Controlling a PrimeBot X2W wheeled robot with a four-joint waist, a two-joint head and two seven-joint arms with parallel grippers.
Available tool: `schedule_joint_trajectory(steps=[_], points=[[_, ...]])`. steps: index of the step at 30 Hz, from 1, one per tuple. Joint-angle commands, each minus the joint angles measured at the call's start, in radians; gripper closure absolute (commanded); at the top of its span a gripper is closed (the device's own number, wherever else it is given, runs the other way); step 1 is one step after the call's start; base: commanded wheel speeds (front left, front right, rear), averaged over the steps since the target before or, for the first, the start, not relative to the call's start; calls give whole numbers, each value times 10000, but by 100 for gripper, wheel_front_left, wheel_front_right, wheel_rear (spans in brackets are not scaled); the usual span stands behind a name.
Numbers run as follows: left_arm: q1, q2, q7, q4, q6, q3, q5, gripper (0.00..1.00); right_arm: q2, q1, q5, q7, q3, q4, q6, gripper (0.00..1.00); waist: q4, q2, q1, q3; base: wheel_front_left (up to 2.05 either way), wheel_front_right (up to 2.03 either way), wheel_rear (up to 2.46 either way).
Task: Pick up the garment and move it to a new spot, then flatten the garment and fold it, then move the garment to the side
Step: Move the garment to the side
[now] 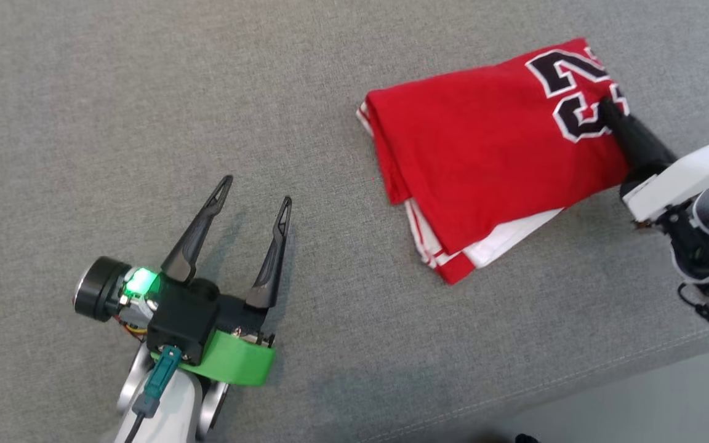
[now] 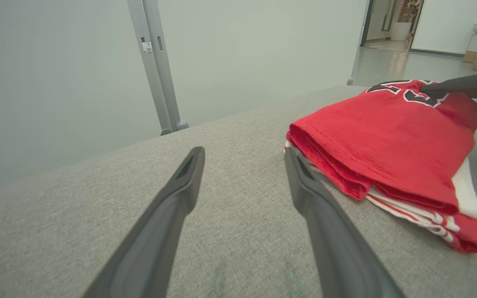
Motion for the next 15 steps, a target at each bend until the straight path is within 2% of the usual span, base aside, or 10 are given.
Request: schedule_joint_trajectory(steps=[1, 9, 10, 15], points=[[-459, 149, -24, -188, -35, -107, 131, 0, -273, -476, -175, -173, -54, 153, 0, 100, -227, 0, -1, 1051, 0, 0, 0], [-1352, 405, -24, -981, 23, -454, 290, 0, -1748, -1529, -712, -408, -568, 600, 0, 100, -109, 0, -1, 2199, 0, 0, 0], [-1352, 405, -24, -981, 23, -454, 290, 0, -1748, -1529, -712, -408, -568, 600, 0, 100, -109, 0, -1, 2199, 0, 0, 0], [-1706, 617, -23, -1509, 112, -625, 399, 0, -2684, -1825, -897, -423, -1261, 897, 0, 100, -81, 0, -1, 2780, 0, 0, 0]])
